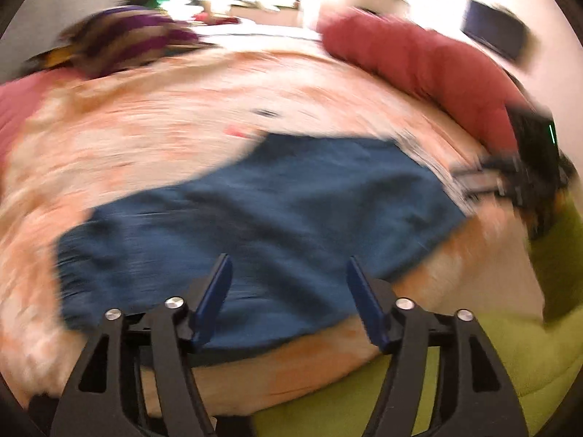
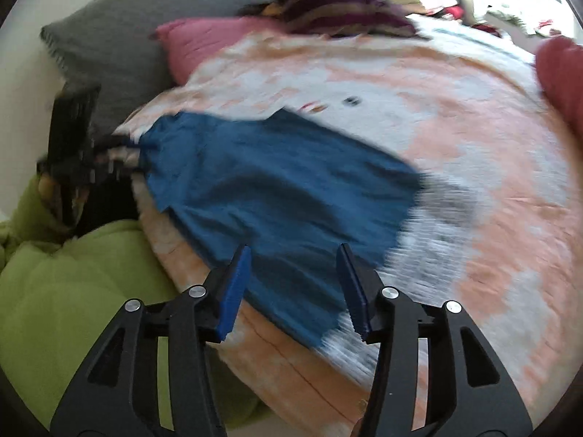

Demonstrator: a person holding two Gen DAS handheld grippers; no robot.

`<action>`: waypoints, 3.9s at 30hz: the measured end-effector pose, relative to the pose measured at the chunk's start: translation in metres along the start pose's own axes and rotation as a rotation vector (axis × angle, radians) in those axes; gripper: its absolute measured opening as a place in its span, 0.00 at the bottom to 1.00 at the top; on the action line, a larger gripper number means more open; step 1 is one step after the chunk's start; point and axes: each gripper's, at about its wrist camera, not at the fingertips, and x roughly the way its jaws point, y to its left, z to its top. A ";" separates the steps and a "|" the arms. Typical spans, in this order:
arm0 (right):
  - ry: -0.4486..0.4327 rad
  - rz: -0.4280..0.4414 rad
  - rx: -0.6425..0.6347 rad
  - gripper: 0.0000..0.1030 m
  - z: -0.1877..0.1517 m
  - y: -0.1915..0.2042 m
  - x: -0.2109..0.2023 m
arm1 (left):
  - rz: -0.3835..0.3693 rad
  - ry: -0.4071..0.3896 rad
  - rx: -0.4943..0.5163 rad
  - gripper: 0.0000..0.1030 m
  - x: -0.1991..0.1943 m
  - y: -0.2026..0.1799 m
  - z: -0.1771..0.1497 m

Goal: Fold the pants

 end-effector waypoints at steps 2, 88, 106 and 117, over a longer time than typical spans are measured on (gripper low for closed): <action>0.027 0.008 -0.005 0.41 0.001 0.002 0.014 | 0.098 -0.010 -0.115 0.78 -0.010 0.031 -0.001; -0.139 -0.205 0.383 0.53 0.031 -0.133 -0.009 | 0.068 0.055 -0.066 0.75 0.082 -0.006 0.116; -0.063 -0.111 0.388 0.28 0.027 -0.168 0.048 | -0.071 0.150 -0.231 0.43 0.194 0.026 0.120; -0.121 -0.135 0.245 0.07 0.042 -0.143 0.028 | -0.073 0.098 -0.162 0.05 0.173 0.006 0.124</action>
